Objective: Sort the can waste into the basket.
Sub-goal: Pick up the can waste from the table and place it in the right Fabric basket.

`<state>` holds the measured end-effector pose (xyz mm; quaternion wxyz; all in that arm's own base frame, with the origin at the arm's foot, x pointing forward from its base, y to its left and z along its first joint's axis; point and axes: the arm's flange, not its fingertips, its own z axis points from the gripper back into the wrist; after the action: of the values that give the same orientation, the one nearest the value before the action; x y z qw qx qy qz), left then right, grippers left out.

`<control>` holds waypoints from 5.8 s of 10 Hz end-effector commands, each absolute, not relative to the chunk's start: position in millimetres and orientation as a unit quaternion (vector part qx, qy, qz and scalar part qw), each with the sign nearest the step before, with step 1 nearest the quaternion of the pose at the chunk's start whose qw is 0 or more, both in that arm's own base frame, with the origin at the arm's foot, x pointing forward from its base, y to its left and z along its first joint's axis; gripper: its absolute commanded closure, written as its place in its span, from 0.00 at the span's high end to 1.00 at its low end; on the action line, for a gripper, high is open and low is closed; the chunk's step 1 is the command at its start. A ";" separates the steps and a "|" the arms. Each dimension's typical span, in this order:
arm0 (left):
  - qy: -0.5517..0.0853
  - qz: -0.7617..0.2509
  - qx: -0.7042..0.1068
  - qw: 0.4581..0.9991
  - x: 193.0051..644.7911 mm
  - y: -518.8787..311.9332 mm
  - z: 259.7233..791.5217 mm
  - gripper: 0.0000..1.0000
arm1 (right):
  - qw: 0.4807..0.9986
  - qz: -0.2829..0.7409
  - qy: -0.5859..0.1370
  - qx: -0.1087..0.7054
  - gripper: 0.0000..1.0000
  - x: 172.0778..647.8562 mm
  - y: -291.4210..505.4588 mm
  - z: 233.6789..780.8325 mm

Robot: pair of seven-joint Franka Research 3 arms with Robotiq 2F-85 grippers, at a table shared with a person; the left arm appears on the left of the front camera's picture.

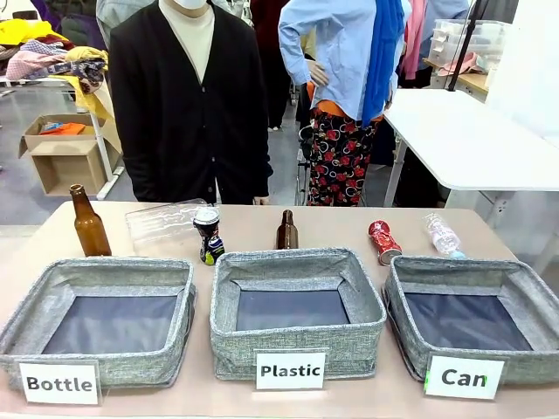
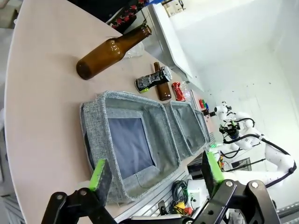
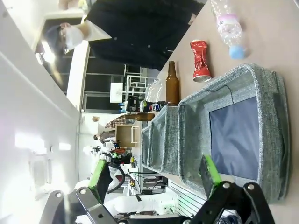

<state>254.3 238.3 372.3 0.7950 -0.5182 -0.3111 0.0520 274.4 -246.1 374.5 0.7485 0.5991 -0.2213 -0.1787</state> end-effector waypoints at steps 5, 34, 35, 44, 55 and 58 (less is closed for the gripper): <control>-0.339 -0.061 -0.417 0.841 270.9 196.1 431.6 1.00 | 0.748 -0.166 -0.232 0.600 1.00 273.4 -242.7 374.3; -0.457 -0.369 -0.311 0.747 444.8 -29.7 467.8 1.00 | 0.748 -0.166 -0.232 0.600 1.00 273.4 -242.7 374.3; -0.444 -0.402 -0.342 0.724 413.9 -4.7 491.4 1.00 | 0.748 -0.166 -0.232 0.600 1.00 273.4 -242.7 374.3; -0.518 -0.425 -0.442 0.597 284.9 248.4 519.0 1.00 | 0.748 -0.166 -0.232 0.600 1.00 273.4 -242.7 374.3; -0.412 -0.431 -0.416 0.687 356.8 85.7 498.7 1.00 | 0.748 -0.166 -0.232 0.600 1.00 273.4 -242.7 374.3; -0.390 -0.460 -0.378 0.703 378.9 -4.5 471.6 1.00 | 0.748 -0.166 -0.232 0.600 1.00 273.4 -242.7 374.3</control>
<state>377.7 8.8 474.9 0.6984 -0.3875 -0.3781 -0.4681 273.2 -243.9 375.1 0.7518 0.5973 -0.2174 -0.1754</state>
